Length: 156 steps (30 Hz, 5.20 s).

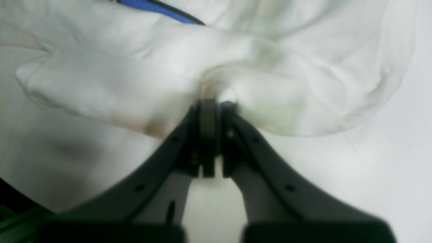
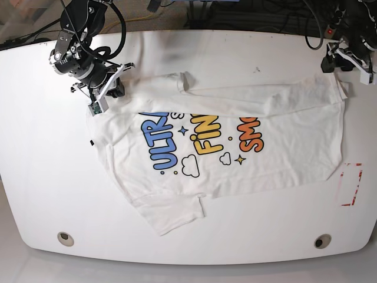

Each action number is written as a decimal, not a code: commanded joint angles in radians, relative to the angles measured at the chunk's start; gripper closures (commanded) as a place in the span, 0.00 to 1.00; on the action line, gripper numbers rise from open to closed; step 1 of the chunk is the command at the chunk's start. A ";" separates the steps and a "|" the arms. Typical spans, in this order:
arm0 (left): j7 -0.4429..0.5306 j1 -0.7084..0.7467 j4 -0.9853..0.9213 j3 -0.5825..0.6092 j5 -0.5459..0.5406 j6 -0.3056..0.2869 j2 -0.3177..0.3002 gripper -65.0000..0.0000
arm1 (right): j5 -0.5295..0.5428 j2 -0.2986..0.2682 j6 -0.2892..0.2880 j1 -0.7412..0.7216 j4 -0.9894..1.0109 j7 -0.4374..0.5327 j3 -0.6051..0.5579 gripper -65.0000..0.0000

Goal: Fold the T-shirt properly
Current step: 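Pull the held edge away from the right gripper with the left gripper, then lift the shirt with both grippers and swing it across the table, then release the left gripper and move it to the shirt hem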

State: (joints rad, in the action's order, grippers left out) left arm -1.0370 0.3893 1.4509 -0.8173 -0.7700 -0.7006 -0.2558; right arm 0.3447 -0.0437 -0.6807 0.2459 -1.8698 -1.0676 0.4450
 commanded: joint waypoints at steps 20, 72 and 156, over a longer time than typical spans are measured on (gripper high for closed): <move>-0.047 -0.017 -0.012 0.054 0.016 0.002 -0.001 1.00 | 0.012 -0.006 -0.003 -0.004 -0.017 0.016 0.002 1.00; -0.007 -0.382 0.532 0.115 0.554 0.002 -0.004 1.00 | 0.126 -0.115 0.006 -0.221 -0.098 0.016 0.015 1.00; 0.100 -0.563 0.362 0.622 0.798 0.031 0.365 0.32 | 0.136 -0.210 -0.017 0.181 -0.146 -0.081 0.188 1.00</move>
State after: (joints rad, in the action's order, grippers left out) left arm -0.9821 -0.1543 1.8084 -0.1982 0.0391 -0.7006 0.1001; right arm 0.4717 -0.2417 -0.6960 0.4019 -1.9957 -1.1557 0.6209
